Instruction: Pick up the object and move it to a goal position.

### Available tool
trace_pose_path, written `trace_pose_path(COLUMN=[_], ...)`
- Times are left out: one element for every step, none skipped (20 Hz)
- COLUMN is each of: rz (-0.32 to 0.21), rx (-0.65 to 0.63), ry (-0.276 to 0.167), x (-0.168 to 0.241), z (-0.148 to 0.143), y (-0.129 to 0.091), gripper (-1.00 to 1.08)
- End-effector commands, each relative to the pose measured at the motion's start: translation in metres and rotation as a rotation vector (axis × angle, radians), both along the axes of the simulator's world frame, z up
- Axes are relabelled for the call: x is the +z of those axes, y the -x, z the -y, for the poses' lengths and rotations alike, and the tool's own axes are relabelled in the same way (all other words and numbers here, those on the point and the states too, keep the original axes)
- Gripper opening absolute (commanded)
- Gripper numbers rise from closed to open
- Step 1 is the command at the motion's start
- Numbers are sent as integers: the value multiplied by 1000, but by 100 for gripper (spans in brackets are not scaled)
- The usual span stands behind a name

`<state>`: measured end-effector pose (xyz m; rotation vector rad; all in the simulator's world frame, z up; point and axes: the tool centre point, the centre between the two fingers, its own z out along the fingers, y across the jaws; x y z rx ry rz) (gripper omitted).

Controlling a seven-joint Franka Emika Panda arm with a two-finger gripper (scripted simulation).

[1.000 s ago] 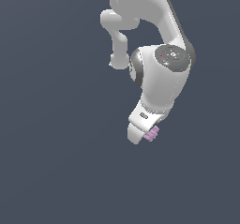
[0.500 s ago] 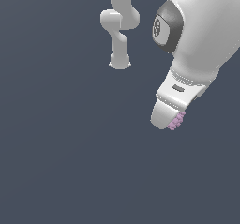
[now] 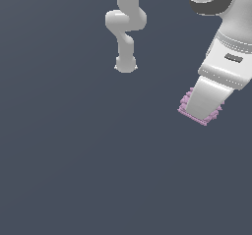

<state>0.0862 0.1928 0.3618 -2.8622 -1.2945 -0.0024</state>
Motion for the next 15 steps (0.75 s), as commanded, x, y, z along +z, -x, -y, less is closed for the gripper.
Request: trace_pose_path(rz=[-1,-1,-1,-1,-1,-1,-1,-1,-1,-1,-1,-1,-1,-1,-1], rx=[-1,-1,-1,-1,-1,-1,-1,-1,-1,-1,-1,-1,-1,-1,-1], ry=[0,0,0,0,0,0,0,0,0,0,0,0,0,0,0], x=[10,14,16,19,21,23,25,26,27,28,29,29,30,30,30], z=[-5,-7,-9,-10,-11,-13,-13,-14,-15,-15,-16,-16,-16,-16,-17], y=[0,-1,-1,-1,-1,-1,-2,-2,-2,-2,-2,-2,-2,-2,-2], gripper=[-100,-100,-100,-100,-100,-100,-100,-100,-100,-100,-100,-100,-100,-100,-100])
